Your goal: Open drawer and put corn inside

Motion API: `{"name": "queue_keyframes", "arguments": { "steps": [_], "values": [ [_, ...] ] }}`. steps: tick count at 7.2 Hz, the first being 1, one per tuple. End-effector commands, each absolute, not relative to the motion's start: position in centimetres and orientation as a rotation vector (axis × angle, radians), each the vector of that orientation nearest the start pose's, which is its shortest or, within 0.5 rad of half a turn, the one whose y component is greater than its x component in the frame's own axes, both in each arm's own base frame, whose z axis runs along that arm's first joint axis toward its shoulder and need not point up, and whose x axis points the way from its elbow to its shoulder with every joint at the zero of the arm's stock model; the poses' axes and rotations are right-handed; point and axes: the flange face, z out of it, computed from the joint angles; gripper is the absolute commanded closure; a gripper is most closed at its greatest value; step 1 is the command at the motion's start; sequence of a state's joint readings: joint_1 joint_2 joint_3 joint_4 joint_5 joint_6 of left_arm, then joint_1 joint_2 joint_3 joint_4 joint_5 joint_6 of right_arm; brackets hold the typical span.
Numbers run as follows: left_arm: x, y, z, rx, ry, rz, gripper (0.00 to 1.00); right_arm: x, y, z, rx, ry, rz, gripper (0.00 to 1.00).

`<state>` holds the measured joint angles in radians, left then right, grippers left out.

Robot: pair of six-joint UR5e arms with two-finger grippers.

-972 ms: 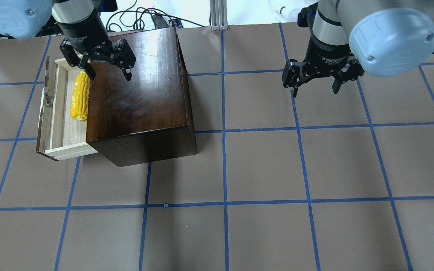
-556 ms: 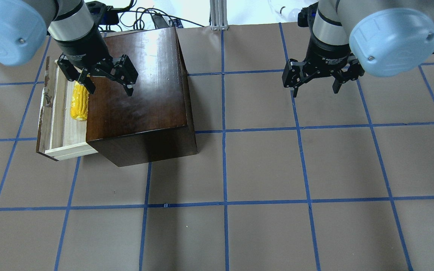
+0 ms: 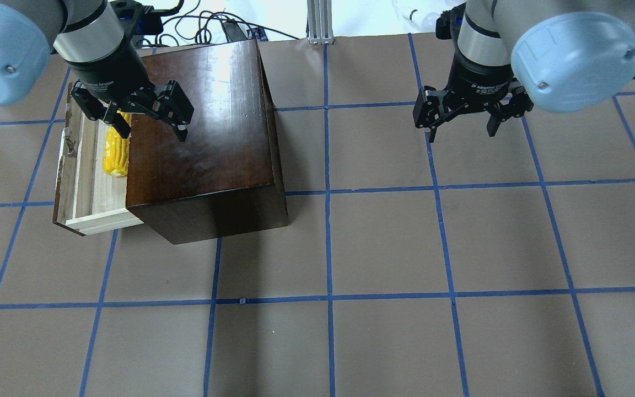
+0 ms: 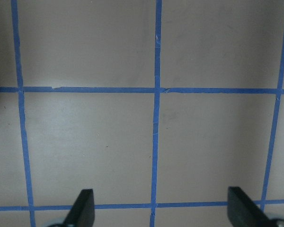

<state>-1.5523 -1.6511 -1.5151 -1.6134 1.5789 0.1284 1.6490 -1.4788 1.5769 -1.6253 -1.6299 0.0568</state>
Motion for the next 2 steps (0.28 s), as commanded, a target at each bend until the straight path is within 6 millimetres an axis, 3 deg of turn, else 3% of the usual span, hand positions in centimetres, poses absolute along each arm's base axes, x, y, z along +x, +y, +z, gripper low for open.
{"name": "queue_keyframes", "arguments": {
  "steps": [1,2],
  "values": [
    [-12.22,-52.11,47.21,0.176,3.132,0.099,0.00,16.80,-51.30,44.35,-0.037,3.203,0.065,0.00],
    [-12.22,-52.11,47.21,0.174,3.132,0.099,0.00,16.80,-51.32,44.36,-0.036,3.203,0.062,0.00]
  ]
}}
